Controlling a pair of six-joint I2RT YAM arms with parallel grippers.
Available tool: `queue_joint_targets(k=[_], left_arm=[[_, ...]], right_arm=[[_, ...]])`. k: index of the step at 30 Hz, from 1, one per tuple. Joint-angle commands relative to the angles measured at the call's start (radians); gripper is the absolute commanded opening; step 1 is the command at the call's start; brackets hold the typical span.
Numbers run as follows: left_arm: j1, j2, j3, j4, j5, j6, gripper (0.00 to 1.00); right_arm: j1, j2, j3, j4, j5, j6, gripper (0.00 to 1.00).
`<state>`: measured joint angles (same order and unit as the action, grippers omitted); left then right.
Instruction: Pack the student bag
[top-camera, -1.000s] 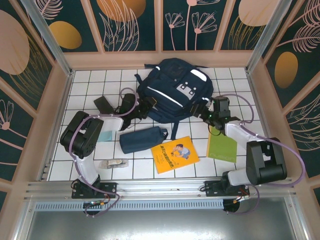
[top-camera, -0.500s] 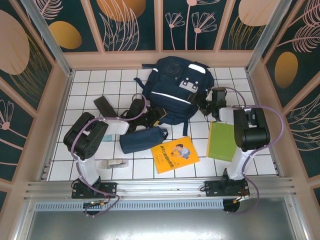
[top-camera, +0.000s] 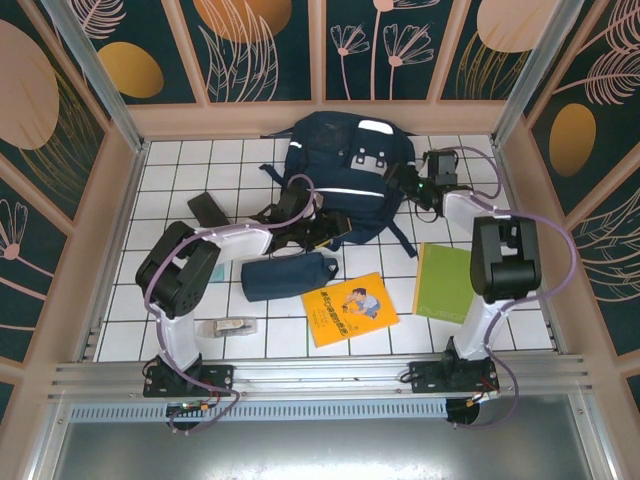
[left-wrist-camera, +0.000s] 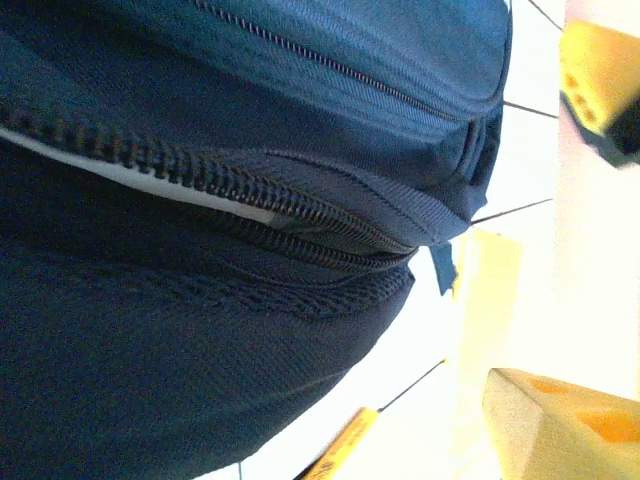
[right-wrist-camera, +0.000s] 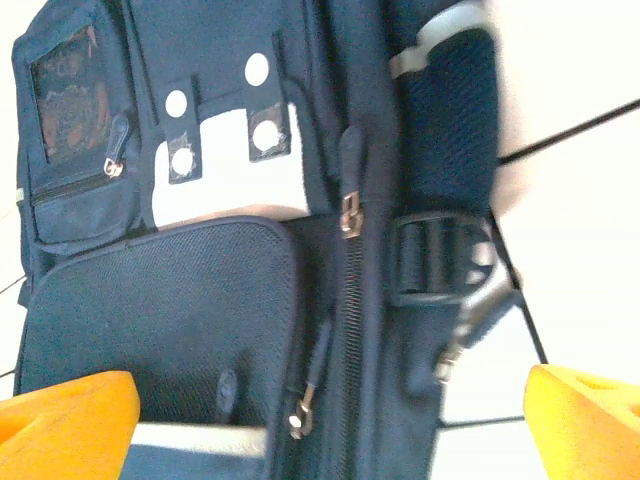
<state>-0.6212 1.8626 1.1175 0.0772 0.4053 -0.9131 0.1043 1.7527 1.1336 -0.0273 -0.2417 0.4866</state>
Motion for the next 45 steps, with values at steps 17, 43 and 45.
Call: queue_joint_targets(k=[17, 43, 45], left_arm=[[-0.020, -0.034, 0.241, -0.154, -0.136, 0.282, 0.84], [-0.029, -0.157, 0.156, -0.146, 0.030, 0.248, 0.83], [-0.062, -0.101, 0.138, -0.052, 0.094, 0.180, 0.80]], right_arm=[[-0.233, -0.505, -0.528, -0.322, 0.460, 0.172, 0.99], [-0.039, -0.449, -0.535, -0.253, 0.058, 0.179, 0.65], [-0.029, -0.469, -0.543, -0.271, 0.052, 0.158, 0.64]])
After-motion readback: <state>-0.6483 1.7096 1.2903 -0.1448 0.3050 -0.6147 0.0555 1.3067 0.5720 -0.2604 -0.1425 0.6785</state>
